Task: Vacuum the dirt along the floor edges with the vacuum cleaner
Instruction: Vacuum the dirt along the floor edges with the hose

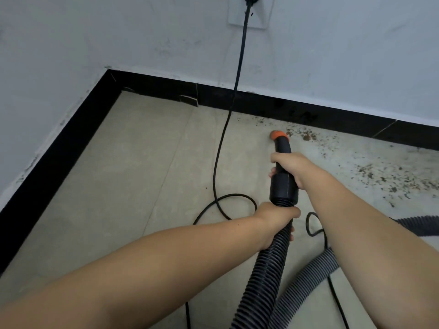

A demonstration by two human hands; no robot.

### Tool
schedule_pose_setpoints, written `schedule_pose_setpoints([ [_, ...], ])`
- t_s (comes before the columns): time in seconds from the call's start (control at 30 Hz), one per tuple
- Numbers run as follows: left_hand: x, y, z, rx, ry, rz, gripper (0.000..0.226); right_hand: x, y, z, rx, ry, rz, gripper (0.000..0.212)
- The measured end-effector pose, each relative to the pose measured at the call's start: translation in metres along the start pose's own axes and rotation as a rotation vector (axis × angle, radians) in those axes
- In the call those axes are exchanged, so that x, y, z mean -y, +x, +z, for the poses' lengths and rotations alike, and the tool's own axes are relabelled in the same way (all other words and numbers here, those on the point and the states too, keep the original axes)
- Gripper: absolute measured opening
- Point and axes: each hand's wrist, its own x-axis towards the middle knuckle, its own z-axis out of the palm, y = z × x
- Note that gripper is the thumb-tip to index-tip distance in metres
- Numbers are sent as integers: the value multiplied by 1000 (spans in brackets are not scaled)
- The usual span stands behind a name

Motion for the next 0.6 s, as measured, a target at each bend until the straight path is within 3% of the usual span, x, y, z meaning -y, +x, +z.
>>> schedule_pose_setpoints([
  [0.3, 1, 12, 51, 78, 93, -1, 12, -21, -3, -69, -143, 119, 73, 11],
  [0.6, -7, 17, 35, 14, 15, 56, 12, -4, 10, -48, -89, 78, 59, 12],
])
